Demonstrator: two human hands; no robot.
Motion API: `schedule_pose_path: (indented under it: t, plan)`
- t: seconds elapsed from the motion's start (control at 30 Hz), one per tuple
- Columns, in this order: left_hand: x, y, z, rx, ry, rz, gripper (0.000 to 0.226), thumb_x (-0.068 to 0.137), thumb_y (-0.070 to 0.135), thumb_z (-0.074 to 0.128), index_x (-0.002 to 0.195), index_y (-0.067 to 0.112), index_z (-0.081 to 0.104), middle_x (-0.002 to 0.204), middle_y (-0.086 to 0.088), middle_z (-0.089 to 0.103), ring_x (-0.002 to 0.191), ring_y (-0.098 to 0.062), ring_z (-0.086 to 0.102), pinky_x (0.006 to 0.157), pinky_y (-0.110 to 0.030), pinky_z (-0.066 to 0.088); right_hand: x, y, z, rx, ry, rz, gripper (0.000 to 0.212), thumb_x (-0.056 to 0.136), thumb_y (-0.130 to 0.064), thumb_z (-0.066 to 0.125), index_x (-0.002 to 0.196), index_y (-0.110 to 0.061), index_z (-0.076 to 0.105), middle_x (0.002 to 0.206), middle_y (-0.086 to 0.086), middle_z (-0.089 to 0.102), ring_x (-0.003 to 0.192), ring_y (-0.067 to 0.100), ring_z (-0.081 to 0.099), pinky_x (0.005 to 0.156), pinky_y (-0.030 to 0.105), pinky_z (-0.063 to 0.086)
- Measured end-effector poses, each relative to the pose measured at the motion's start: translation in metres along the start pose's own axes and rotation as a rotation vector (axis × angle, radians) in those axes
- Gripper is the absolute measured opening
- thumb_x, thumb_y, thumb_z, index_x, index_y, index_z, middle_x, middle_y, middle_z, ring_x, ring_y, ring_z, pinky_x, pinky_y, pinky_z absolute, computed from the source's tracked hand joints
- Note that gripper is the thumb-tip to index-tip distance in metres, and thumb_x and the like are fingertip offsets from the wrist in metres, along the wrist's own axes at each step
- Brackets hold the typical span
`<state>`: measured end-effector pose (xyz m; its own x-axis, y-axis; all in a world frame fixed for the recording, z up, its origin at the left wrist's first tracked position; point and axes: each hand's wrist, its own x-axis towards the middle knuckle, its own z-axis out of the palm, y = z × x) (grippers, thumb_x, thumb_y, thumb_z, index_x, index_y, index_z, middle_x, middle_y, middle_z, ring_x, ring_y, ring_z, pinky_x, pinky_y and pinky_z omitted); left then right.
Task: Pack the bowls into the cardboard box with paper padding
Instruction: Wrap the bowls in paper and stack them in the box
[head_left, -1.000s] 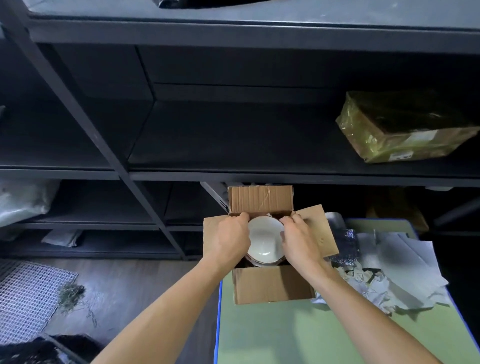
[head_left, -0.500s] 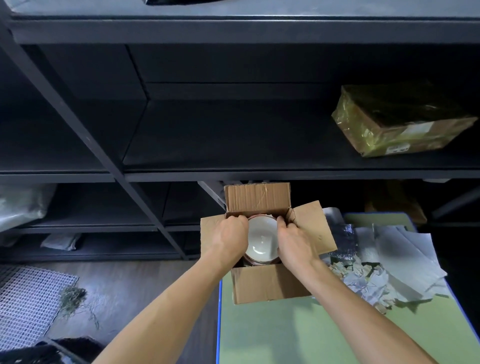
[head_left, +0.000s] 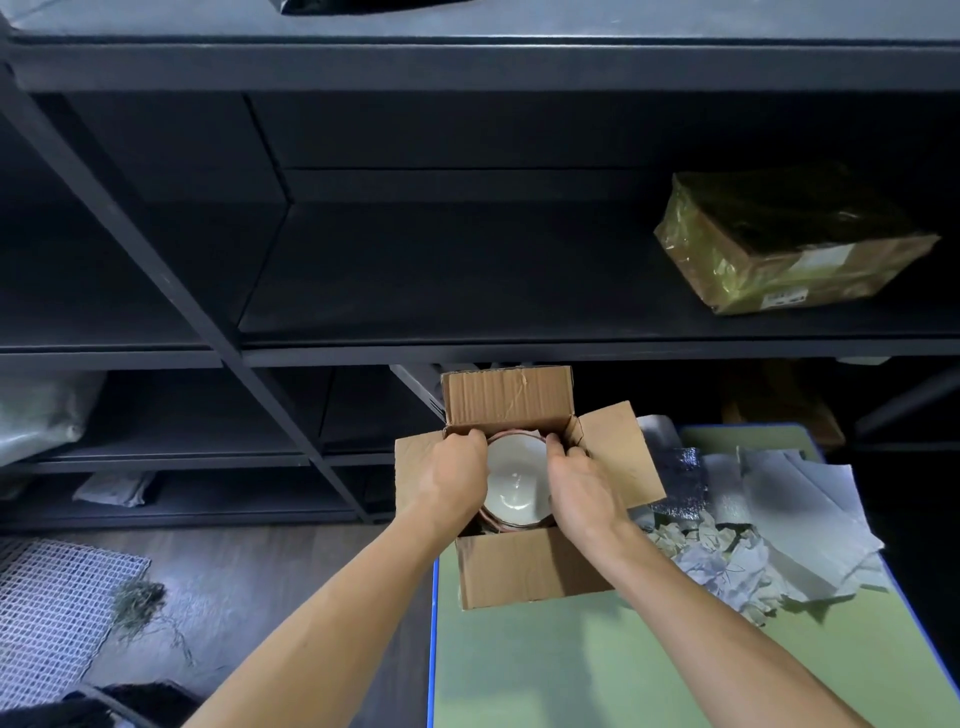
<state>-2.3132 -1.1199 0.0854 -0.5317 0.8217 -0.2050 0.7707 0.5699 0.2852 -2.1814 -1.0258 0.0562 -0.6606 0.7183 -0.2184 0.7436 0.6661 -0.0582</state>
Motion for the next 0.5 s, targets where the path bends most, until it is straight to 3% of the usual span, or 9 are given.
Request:
schedule_pose_path:
  t: [0.1,0.23,0.33,0.5]
  plan:
    - [-0.002,0.001,-0.001,0.010,-0.011,0.004,0.015,0.101,0.017,0.051,0.114,0.014,0.058,0.105,-0.005,0.065,0.088,-0.019,0.058,0.064,-0.026,0.040,-0.001,-0.002,-0.001,0.003,-0.014,0.002,0.069,0.094,0.006,0.043,0.156,-0.006,0.017,0.133,0.018,0.052,0.115,0.033,0.058,0.092,0.038,0.048]
    - [-0.006,0.001,0.002,0.005,-0.021,-0.025,0.019,0.099,0.011,0.048,0.114,0.013,0.060,0.088,0.002,0.057,0.074,-0.010,0.051,0.055,-0.018,0.033,-0.001,0.000,0.000,0.016,-0.012,0.015,0.069,0.095,0.004,0.045,0.156,-0.008,0.016,0.135,0.017,0.051,0.115,0.032,0.059,0.091,0.037,0.049]
    - [-0.007,0.003,-0.001,0.059,-0.043,-0.018,0.019,0.097,0.006,0.050,0.110,0.010,0.063,0.103,-0.010,0.066,0.092,-0.027,0.063,0.067,-0.030,0.047,-0.001,-0.002,0.001,-0.010,-0.008,-0.004,0.071,0.094,0.002,0.049,0.156,-0.006,0.016,0.133,0.016,0.053,0.113,0.030,0.060,0.090,0.035,0.049]
    - [-0.017,0.011,-0.003,0.123,0.026,0.016,0.017,0.098,0.015,0.051,0.113,0.015,0.059,0.108,-0.005,0.065,0.090,-0.024,0.065,0.063,-0.028,0.042,-0.012,0.007,-0.006,0.058,0.048,-0.046,0.058,0.090,0.002,0.047,0.147,-0.005,0.035,0.127,0.015,0.056,0.110,0.033,0.061,0.084,0.038,0.049]
